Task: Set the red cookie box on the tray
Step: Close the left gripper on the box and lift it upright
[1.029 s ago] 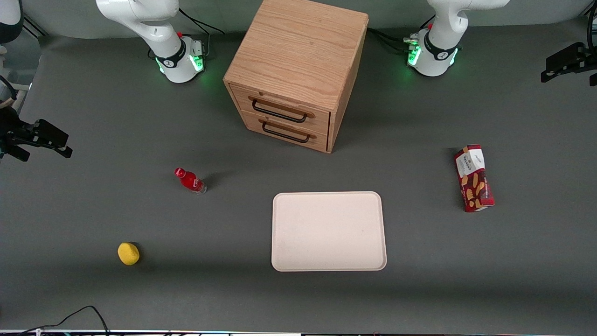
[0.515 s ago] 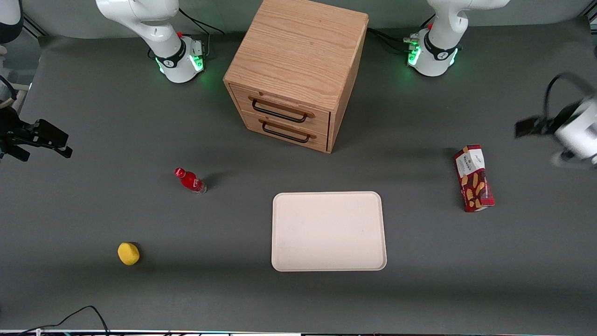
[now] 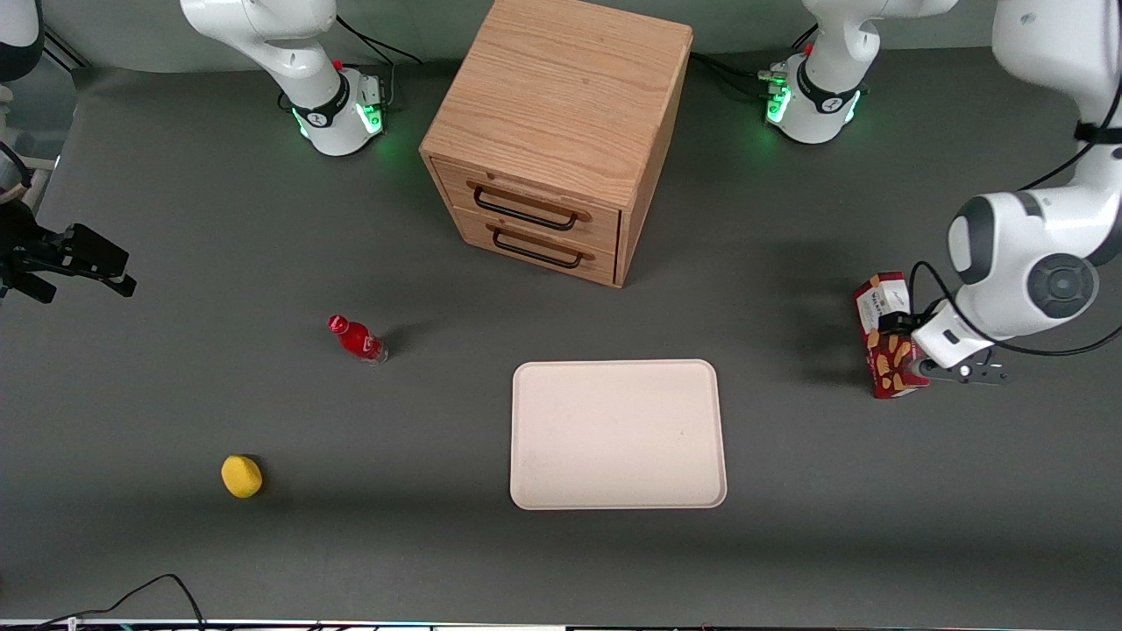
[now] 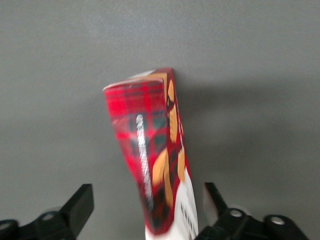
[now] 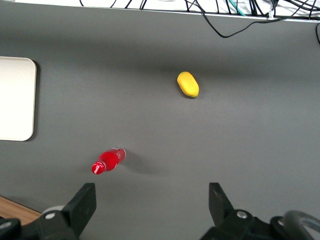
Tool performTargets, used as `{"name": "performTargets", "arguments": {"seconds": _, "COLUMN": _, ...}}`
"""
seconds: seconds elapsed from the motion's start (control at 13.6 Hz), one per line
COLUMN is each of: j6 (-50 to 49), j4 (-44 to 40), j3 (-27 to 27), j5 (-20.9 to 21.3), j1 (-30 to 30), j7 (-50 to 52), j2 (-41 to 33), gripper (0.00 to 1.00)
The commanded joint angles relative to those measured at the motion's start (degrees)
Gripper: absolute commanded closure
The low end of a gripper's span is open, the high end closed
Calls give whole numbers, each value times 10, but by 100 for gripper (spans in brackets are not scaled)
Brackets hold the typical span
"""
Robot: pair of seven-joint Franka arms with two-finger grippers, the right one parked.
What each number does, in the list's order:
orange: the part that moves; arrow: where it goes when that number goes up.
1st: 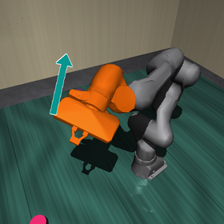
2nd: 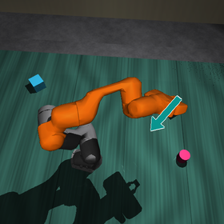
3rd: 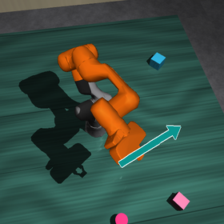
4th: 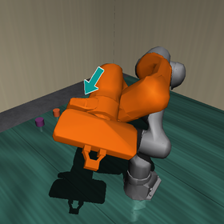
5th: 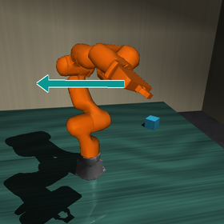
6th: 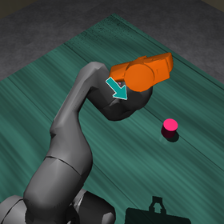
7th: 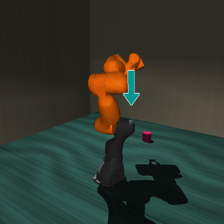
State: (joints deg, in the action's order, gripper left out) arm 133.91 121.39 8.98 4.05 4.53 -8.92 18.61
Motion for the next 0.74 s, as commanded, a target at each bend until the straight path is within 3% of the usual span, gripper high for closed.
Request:
{"name": "performTargets", "arguments": {"seconds": 0.0, "j6": 84, "j4": 50, "j3": 3, "j5": -11, "j1": -6, "j7": -7, "j2": 2, "gripper": 100}}
{"name": "performTargets", "arguments": {"seconds": 0.22, "j6": 79, "j4": 49, "j3": 2, "j5": -13, "j1": -8, "j7": -3, "j2": -2, "gripper": 100}}
{"name": "performTargets", "arguments": {"seconds": 0.44, "j6": -6, "j4": 23, "j3": 2, "j5": -26, "j1": -8, "j7": -2, "j2": -37, "gripper": 100}}
{"name": "performTargets", "arguments": {"seconds": 0.51, "j6": -65, "j4": -8, "j3": 2, "j5": -34, "j1": -8, "j7": -2, "j2": -51, "gripper": 100}}
{"name": "performTargets", "arguments": {"seconds": 0.66, "j6": -293, "j4": -168, "j3": 1, "j5": -45, "j1": -4, "j7": 1, "j2": -61, "gripper": 100}}
